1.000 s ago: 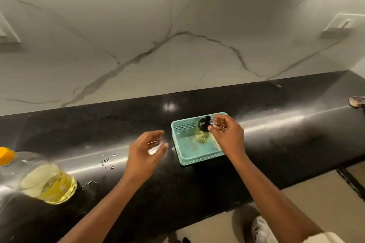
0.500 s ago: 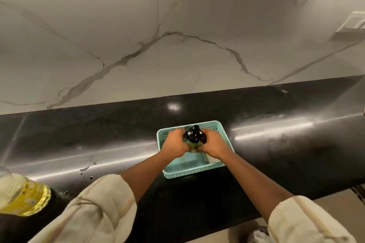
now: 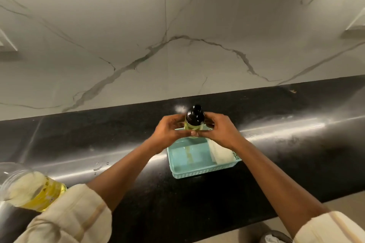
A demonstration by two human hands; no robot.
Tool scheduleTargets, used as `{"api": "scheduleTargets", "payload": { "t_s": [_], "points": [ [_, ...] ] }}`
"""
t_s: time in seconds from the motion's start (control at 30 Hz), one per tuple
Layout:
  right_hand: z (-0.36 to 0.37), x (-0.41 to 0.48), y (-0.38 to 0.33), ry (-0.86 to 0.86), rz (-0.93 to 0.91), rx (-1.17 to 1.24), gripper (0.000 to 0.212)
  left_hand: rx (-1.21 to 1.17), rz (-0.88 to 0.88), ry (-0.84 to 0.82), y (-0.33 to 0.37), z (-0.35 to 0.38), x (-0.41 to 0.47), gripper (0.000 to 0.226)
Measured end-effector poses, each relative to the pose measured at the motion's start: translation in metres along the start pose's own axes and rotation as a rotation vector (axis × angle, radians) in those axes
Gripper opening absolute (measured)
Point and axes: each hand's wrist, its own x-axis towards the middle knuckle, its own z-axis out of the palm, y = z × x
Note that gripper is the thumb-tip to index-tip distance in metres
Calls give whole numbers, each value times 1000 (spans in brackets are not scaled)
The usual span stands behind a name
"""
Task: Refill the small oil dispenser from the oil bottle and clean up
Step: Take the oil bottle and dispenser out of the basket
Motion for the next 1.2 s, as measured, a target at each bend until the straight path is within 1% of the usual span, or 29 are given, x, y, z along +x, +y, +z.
{"api": "scheduleTargets", "payload": {
  "t_s": [0.13,0.33,0.4,0.5,0.6,0.7,0.87,1.0,1.2],
  "points": [
    [2,8,-75,36,-159,109,75,-69,70,53,50,-60,-29,57],
    [17,29,-182,20,-317,212,70,-122,168,180,113,-146,-78,55],
    [26,33,-212,10,-371,238,64,-101,192,218,133,-172,-97,55],
    [38,37,-245,1,-434,257,52,-43,218,231,156,-201,-121,56],
    [51,40,-272,23,-476,277,51,-8,233,265,168,-226,-141,50],
    [58,40,-289,7,-502,270,51,3,245,288,173,-238,-154,45],
    [67,41,-305,-6,-507,236,48,2,262,308,169,-251,-161,46],
    [71,42,-304,11,-510,231,54,-5,267,307,164,-254,-159,45],
    [74,40,-291,-21,-483,262,59,-31,255,286,151,-250,-156,46]
  ]
}}
